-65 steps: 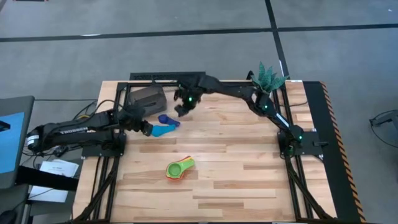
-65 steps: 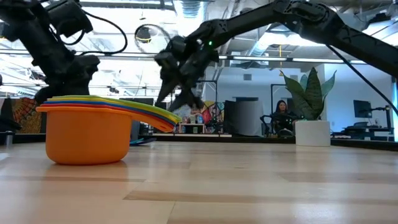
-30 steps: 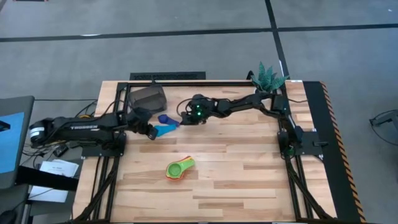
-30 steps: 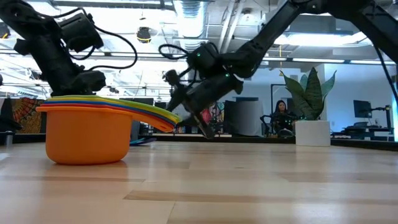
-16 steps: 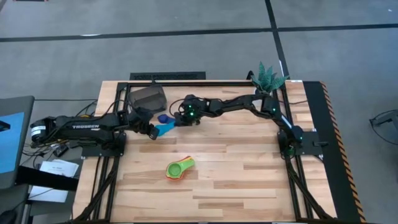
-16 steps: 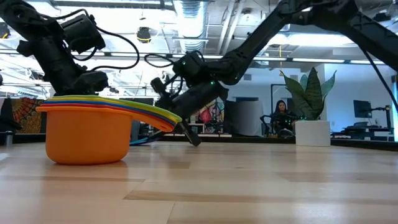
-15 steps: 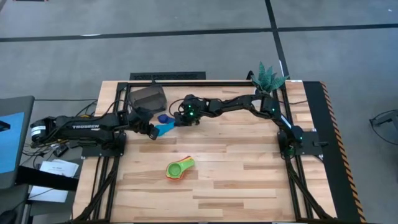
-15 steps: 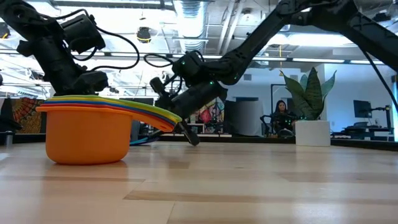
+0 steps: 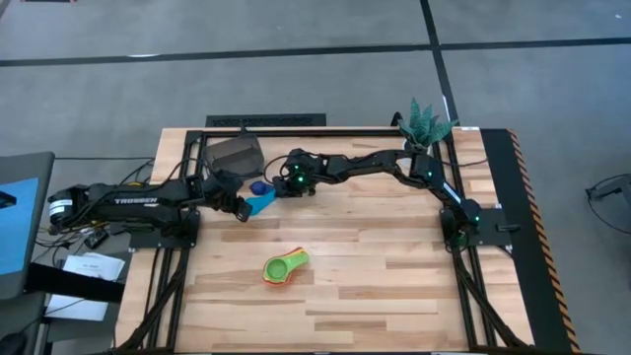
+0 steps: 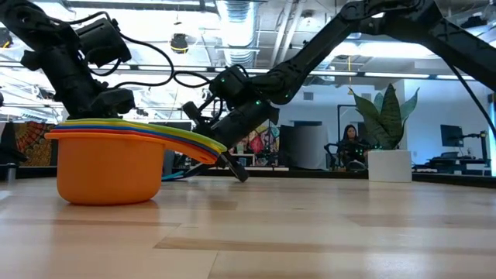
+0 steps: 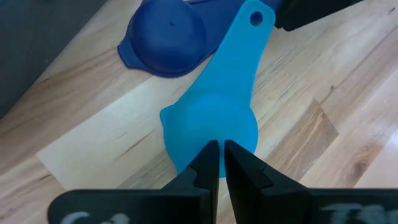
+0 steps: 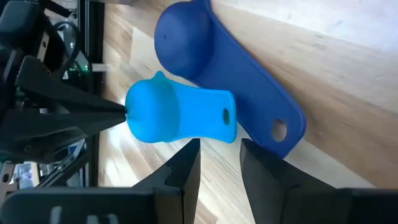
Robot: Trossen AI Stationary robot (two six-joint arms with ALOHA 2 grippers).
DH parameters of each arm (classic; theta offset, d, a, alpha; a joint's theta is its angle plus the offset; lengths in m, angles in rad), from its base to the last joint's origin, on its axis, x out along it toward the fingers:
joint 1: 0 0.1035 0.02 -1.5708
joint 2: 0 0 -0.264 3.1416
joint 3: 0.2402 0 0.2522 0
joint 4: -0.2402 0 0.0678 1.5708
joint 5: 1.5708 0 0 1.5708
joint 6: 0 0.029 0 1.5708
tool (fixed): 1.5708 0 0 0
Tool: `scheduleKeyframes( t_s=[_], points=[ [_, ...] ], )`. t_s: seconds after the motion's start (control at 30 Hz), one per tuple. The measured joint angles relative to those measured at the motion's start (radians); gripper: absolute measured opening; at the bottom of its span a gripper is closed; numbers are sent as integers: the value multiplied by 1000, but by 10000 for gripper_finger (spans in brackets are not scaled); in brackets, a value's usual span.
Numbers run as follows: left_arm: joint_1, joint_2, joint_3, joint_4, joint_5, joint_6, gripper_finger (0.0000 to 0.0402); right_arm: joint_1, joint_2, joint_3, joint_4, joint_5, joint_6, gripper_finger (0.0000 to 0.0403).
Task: Nest measuring cups in basket
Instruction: Stack the light blue measuring cup on top of the green measuring cup
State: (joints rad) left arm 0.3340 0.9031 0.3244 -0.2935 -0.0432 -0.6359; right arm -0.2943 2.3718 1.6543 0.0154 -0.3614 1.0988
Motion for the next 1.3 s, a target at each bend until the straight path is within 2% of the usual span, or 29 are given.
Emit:
scheduleKeyframes(
  t_s=[0.57, 1.0, 1.17, 1.3],
  points=[
    [0, 1, -2, 38, 43, 52, 20, 7, 1, -2, -7, 27, -41, 127],
    [0, 8, -2, 70, 38, 57, 20, 17, 1, -3, -8, 25, -56, 82],
    [-5, 78, 1, 96, 41, 59, 20, 18, 1, -3, -8, 25, -63, 57],
    [-25, 162, 2, 146, 64, 66, 20, 17, 0, -5, -15, 27, -84, 21]
  ],
)
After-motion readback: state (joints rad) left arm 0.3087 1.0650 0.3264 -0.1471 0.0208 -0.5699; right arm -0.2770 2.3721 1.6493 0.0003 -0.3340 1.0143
